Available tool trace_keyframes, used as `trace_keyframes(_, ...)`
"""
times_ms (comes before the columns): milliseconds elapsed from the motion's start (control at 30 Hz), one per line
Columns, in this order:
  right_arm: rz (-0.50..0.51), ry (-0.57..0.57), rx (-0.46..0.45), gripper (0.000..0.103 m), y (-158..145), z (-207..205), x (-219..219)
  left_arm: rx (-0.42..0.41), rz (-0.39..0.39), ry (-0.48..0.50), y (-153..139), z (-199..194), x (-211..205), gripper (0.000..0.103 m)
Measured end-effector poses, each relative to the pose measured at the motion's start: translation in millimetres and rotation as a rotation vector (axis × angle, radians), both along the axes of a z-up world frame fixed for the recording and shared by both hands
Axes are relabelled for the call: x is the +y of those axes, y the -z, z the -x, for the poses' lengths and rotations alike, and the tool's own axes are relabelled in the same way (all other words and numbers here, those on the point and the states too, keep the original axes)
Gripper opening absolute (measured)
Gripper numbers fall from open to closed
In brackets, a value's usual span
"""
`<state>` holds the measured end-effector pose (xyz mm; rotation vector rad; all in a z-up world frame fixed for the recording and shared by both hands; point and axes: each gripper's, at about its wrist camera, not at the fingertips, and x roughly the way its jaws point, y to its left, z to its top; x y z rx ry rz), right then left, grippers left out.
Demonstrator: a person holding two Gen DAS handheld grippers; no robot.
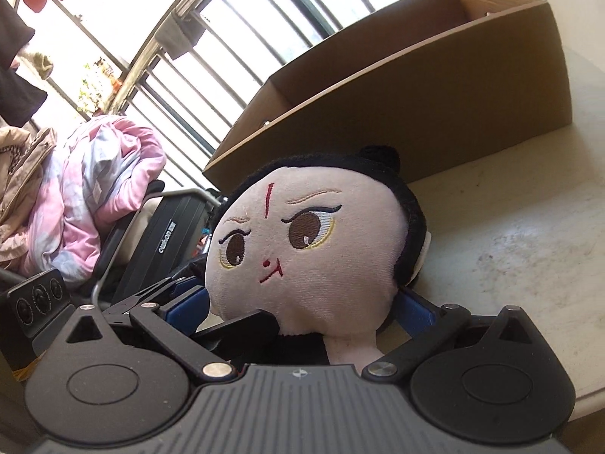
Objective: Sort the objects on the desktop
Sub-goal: 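Pinch the doll's face with the right gripper while the left gripper grips its body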
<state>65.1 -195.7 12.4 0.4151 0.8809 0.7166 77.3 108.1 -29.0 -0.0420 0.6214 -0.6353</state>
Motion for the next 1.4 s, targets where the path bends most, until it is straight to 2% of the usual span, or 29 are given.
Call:
trace_keyframes(233, -0.039, 0.067, 0.023, 0.103, 9.6, -14.3, -7.0, -0.002, 0.017, 0.038, -0.2, -22.2, -11.5, 0.103)
trace_keyframes(400, -0.073, 0.065, 0.013, 0.103, 13.7, -15.4, -10.5, 0.011, 0.036, 0.026, 2.9, -29.7, -9.9, 0.103)
trace_keyframes(633, -0.203, 0.07, 0.039, 0.103, 18.0, -17.3, -31.6, 0.059, 0.072, -0.026, 1.7, -22.3, 5.3, 0.103)
trace_keyframes(833, -0.253, 0.117, 0.048, 0.103, 20.4, -22.1, -49.8, 0.131, 0.121, -0.059, 2.9, -2.1, 28.1, 0.103)
trace_keyframes(1100, -0.159, 0.177, 0.0, 0.103, 10.7, -30.1, -45.8, 0.234, 0.14, -0.072, 17.2, 2.4, 30.1, 0.103)
trace_keyframes(1233, -0.127, 0.156, -0.001, 0.103, 13.2, -41.7, -36.9, 0.257, 0.17, -0.061, 20.1, -1.6, 29.6, 0.103)
trace_keyframes(1300, -0.122, 0.137, 0.025, 0.103, 17.9, -48.8, -30.4, 0.272, 0.181, -0.057, 22.6, -6.7, 28.8, 0.103)
trace_keyframes(1400, -0.175, 0.058, 0.128, 0.103, 28.1, -56.7, -18.7, 0.299, 0.208, -0.046, 24.0, -16.8, 27.7, 0.103)
